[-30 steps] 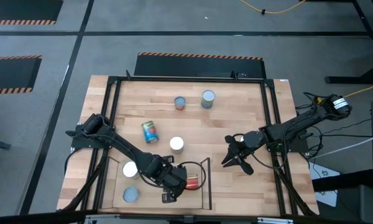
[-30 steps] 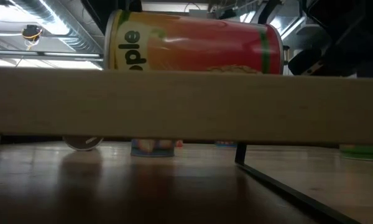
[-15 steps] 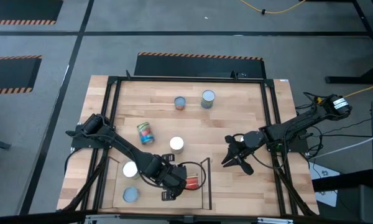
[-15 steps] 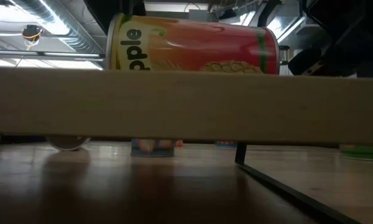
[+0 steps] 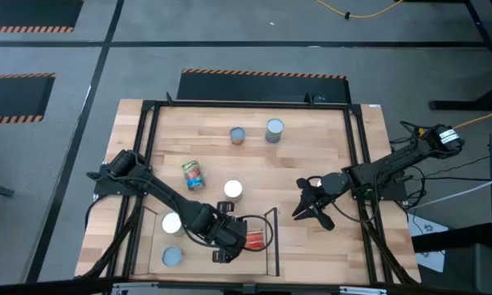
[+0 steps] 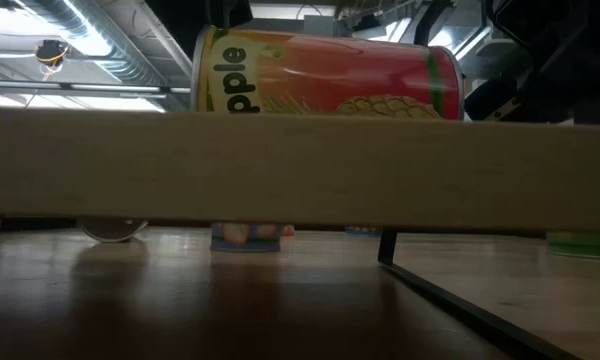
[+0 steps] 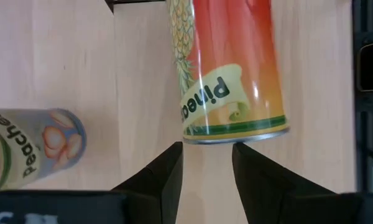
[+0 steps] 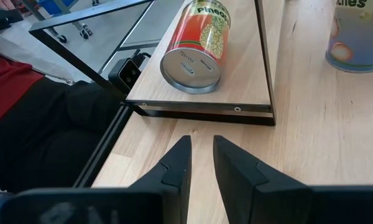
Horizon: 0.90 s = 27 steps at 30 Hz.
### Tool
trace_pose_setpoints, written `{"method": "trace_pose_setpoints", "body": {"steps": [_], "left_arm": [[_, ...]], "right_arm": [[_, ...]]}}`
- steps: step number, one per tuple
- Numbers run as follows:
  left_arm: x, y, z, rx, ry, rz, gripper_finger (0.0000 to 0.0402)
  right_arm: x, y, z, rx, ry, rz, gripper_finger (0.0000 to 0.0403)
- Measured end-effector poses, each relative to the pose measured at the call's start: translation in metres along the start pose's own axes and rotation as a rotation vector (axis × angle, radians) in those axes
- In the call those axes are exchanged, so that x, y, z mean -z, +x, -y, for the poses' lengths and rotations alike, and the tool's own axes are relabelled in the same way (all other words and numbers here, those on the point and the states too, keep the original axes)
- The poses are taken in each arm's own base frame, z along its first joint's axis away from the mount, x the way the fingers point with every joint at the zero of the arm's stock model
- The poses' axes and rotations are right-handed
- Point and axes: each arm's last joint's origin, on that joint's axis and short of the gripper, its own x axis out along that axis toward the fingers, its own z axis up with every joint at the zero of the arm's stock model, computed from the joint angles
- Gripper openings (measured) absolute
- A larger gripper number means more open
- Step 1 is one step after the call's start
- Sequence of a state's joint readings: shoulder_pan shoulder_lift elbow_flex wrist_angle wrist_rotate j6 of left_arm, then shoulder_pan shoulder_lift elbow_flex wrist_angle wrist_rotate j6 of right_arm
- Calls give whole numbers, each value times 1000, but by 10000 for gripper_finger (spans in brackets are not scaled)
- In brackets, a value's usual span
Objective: Pick and place cans onto a shelf
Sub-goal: Put the canned pineapple on the shelf
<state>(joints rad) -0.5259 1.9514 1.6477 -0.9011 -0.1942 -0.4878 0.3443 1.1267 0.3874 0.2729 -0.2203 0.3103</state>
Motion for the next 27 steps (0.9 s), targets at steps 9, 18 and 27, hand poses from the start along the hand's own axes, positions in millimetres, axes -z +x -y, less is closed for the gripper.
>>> {"method": "trace_pose_setpoints", "body": {"steps": [9, 18, 27], "left_arm": [[6, 12, -2, -48, 77, 17, 131], [9, 20, -3, -63, 137, 49, 131], [8, 20, -2, -61, 145, 55, 122]], "right_arm": [[0, 0, 0, 0, 0, 0, 72], [0, 0, 0, 0, 0, 0, 72], [0, 0, 0, 2, 0, 1, 72]]}}
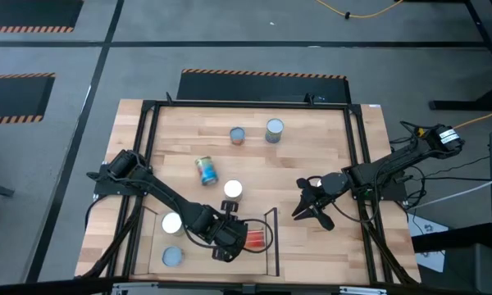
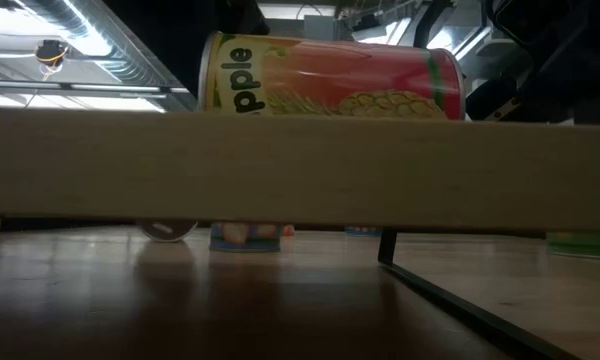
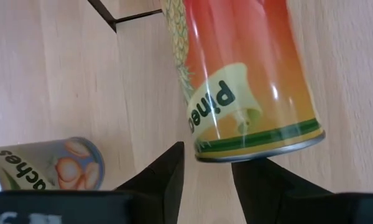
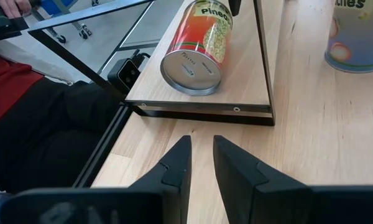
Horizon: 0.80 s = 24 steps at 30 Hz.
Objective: Pick and place cans onto a shelf
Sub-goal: Put the canned pineapple on the shelf
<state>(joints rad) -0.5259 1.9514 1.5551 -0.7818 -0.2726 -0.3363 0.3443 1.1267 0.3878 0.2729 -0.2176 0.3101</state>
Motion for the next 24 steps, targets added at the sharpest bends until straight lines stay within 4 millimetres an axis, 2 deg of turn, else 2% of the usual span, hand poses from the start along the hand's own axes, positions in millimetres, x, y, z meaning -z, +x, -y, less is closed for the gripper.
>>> {"method": "trace_pose_setpoints", "body": {"steps": [15, 24], "left_arm": [[0, 0, 1, 1, 1, 0, 8], [1, -1, 3, 25, 6, -7, 3]], "right_arm": [[0, 0, 0, 0, 0, 0, 72], [0, 0, 0, 1, 0, 0, 72]]}}
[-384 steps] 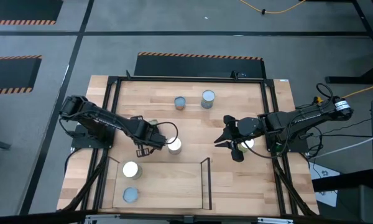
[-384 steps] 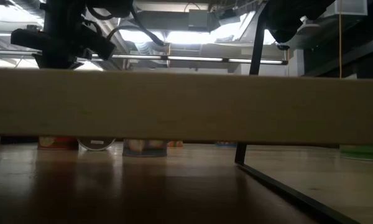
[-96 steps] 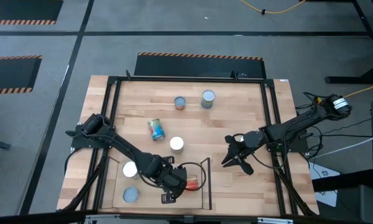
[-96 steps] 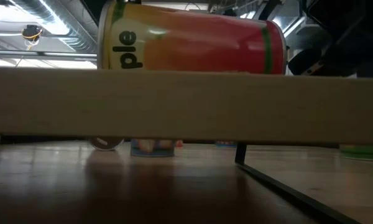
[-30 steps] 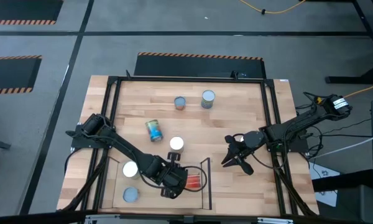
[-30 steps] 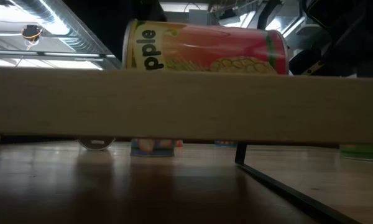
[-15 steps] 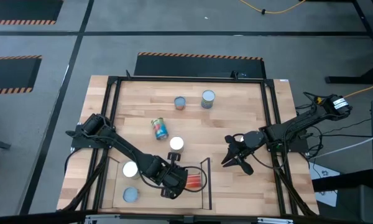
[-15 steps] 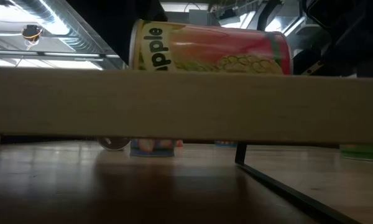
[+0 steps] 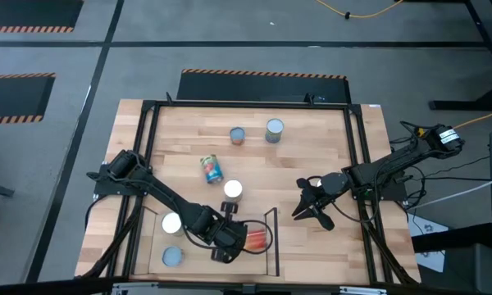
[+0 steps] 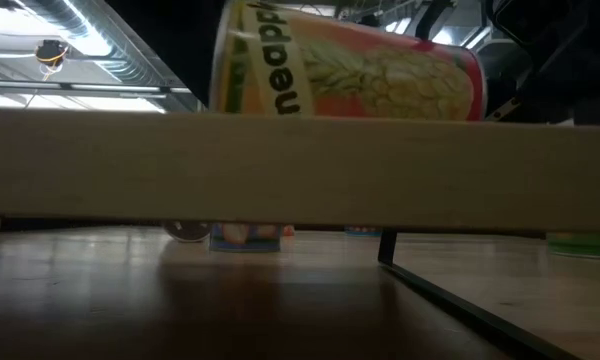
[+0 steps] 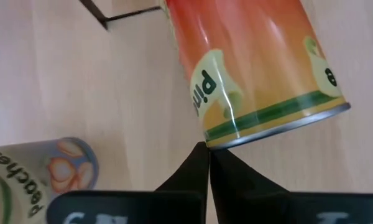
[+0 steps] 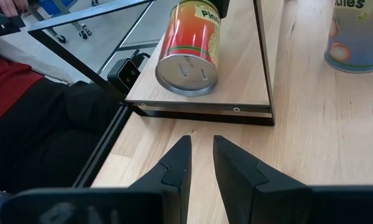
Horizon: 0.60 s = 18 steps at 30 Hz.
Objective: Pick and place cans onto a shelf
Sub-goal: Put the canned pineapple on the shelf
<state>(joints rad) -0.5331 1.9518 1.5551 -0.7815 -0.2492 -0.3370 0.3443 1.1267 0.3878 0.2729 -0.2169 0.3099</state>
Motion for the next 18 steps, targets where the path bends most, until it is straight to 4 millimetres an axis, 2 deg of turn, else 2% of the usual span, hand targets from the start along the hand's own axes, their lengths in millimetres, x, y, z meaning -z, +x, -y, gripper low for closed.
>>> {"method": "trace_pose_setpoints", "body": {"steps": [4, 8, 18], "left_arm": [[0, -4, 0, 60, -14, -17, 2], [-7, -17, -3, 132, -64, -37, 1], [-28, -70, -29, 305, -147, -105, 0]], "right_arm": [[0, 0, 0, 0, 0, 0, 72], [0, 0, 0, 9, 0, 3, 72], [-1, 0, 0, 11, -3, 10, 72]]}}
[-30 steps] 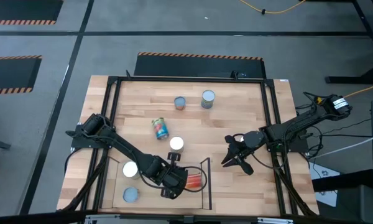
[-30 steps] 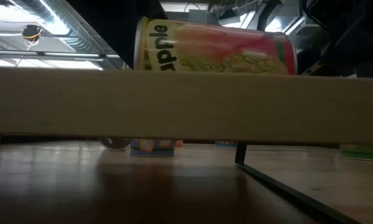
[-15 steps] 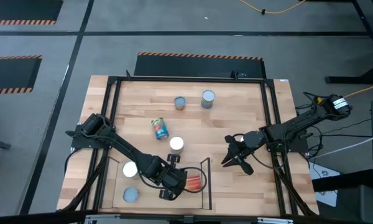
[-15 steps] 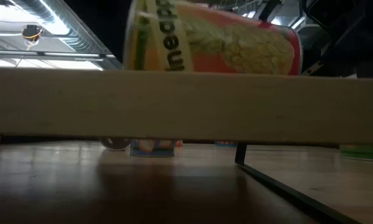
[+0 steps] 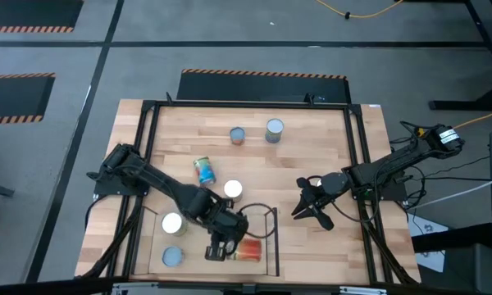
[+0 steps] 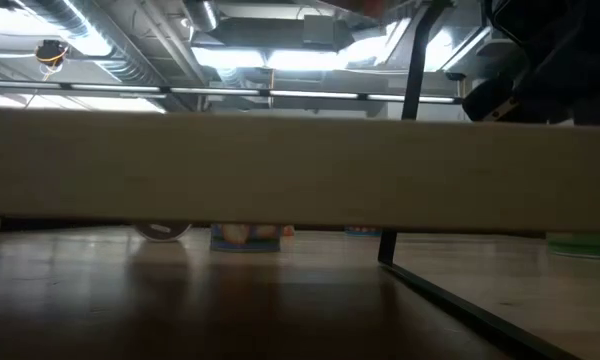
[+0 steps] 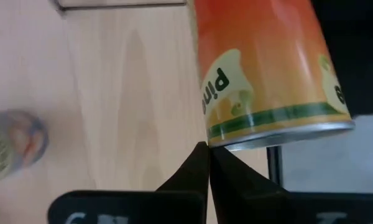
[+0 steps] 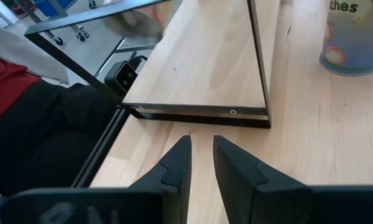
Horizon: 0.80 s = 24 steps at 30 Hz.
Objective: Pick and place cans onto a shelf
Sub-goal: Put the canned pineapple on the shelf
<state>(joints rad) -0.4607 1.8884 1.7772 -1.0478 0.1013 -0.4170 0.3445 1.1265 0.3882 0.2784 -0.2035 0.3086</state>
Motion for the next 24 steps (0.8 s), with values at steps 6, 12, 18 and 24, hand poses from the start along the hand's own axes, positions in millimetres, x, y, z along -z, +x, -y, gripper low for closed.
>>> {"method": "trace_pose_setpoints", "body": {"steps": [6, 12, 18, 24], "left_arm": [[-8, -34, -21, 61, -83, -83, 0], [-13, -53, -53, 129, -236, -172, 0], [-10, -58, -81, 195, -369, -293, 0], [-13, -58, -96, 217, -442, -304, 0]], "right_arm": [[0, 0, 0, 1, -2, -2, 72], [0, 0, 0, 2, -1, -4, 72], [1, 0, 0, 3, -1, -8, 72], [1, 0, 0, 4, -26, -11, 72]]}}
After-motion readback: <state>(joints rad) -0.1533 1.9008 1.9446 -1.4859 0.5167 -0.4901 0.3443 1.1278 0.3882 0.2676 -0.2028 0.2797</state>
